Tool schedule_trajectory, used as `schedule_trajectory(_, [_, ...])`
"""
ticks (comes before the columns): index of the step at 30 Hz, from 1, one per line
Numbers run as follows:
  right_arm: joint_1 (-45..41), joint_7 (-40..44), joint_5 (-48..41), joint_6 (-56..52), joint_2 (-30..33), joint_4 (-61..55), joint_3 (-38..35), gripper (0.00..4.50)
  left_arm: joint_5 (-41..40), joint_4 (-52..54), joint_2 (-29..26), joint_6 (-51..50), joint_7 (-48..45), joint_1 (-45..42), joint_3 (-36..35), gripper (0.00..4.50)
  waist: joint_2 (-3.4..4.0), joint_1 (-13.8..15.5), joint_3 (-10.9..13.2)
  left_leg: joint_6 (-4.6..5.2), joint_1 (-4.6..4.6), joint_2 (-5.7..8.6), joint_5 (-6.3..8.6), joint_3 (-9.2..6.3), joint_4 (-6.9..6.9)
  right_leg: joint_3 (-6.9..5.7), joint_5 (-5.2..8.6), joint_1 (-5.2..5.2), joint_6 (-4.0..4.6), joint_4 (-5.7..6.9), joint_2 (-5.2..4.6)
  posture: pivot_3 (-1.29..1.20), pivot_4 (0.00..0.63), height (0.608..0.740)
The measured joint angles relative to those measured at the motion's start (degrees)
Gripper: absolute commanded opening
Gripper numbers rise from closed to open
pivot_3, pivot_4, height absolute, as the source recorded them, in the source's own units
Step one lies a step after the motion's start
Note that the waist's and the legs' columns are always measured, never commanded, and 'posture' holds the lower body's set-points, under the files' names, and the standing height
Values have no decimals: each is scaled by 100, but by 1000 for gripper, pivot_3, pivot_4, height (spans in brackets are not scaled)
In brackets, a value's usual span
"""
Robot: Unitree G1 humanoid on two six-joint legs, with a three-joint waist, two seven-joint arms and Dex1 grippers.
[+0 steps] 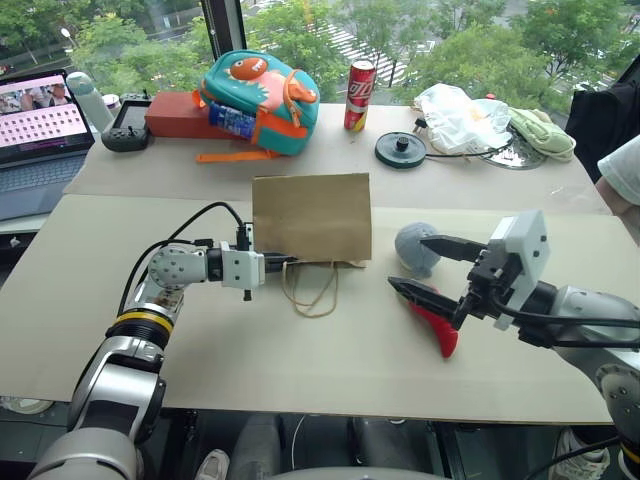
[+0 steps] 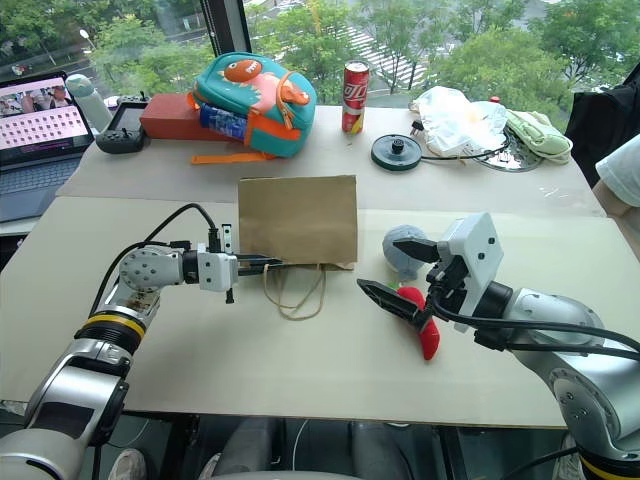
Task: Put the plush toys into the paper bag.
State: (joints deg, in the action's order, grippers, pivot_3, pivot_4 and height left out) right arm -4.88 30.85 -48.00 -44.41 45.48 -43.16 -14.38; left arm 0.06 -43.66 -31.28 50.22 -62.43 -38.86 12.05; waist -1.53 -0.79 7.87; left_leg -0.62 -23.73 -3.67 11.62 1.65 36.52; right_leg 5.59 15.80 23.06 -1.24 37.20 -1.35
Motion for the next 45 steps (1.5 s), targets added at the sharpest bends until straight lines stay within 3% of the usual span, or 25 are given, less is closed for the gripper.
schedule_trajectory(4, [-8,-8,22,4,-15,3,32,4500,-180,253,-2,-268,-84,35,-6,58,0,1,0,0,0,0,0,0,0,0,0,0,0,0,0,0,150,733])
schedule_trajectory(17, [-105,40,171,8,-92,85,269,4500,-1830,2965,-299,-3691,-328,445,-559,58,2,-13,-1,0,2,-2,0,-3,3,0,0,-1,0,4,2,0,150,733])
schedule_trajectory(24, [-343,-351,422,3,-581,91,1072,2501,-1982,3515,-325,-4478,-257,552,-677,0,3,-14,-1,0,3,-3,0,-5,4,-1,0,-1,0,4,4,0,150,733])
schedule_trajectory(31, [-358,-632,982,3,-902,247,1651,30,-1975,3556,-311,-4638,-239,555,-689,0,3,-3,-1,0,1,-2,0,-5,6,-1,0,0,0,2,4,0,150,733])
schedule_trajectory(45, [-1259,-2007,2871,350,-2905,2073,2924,30,-2053,3655,-111,-4976,-323,498,-719,0,5,-11,-3,0,-5,-4,0,-5,6,0,-1,7,2,4,7,0,150,733])
